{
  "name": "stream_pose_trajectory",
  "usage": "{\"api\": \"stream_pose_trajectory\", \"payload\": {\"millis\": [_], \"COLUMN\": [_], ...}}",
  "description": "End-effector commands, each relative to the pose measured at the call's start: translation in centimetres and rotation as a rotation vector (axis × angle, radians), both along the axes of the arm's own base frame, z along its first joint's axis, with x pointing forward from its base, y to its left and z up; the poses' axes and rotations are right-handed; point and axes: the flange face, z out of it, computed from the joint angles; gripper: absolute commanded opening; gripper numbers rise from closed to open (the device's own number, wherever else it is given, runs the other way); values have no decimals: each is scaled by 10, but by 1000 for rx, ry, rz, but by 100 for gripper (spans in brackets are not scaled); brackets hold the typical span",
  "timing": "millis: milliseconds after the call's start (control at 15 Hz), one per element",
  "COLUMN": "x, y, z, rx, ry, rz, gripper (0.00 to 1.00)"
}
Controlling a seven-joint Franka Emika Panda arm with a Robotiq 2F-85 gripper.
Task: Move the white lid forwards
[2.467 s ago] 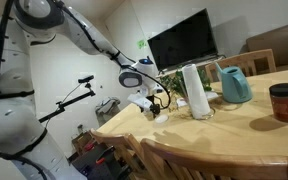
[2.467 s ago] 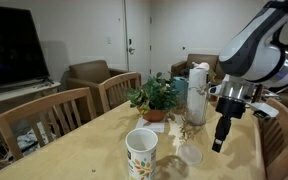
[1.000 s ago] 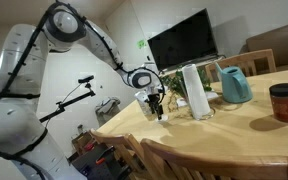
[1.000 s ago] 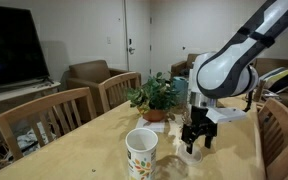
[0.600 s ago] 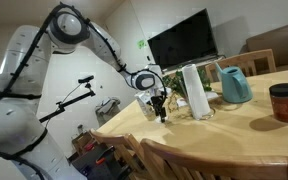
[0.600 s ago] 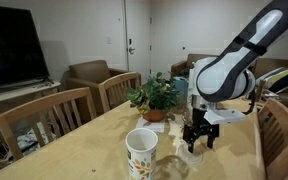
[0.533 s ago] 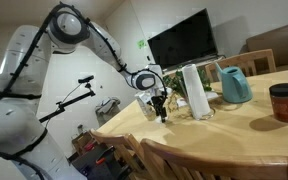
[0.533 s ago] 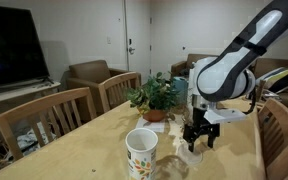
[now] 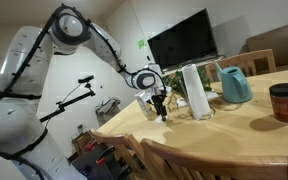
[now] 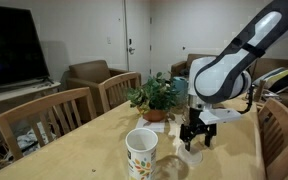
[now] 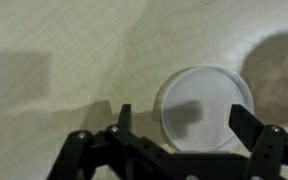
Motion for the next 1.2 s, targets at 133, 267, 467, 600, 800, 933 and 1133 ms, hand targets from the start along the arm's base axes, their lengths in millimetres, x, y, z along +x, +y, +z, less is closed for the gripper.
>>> {"api": "stream_pose_trajectory", "payload": {"millis": [133, 267, 467, 600, 800, 933, 1133], "x": [10, 11, 13, 14, 16, 17, 20], "y": [16, 18, 18, 18, 17, 15, 14], "z": [-8, -14, -19, -21, -18, -15, -13], "rx": [-25, -27, -27, -29, -29, -31, -32], "ry": [20, 25, 28, 28, 25, 20, 16], "rz": [13, 19, 19, 18, 13, 14, 12], "gripper": [100, 100, 100, 96, 71, 56, 33]}}
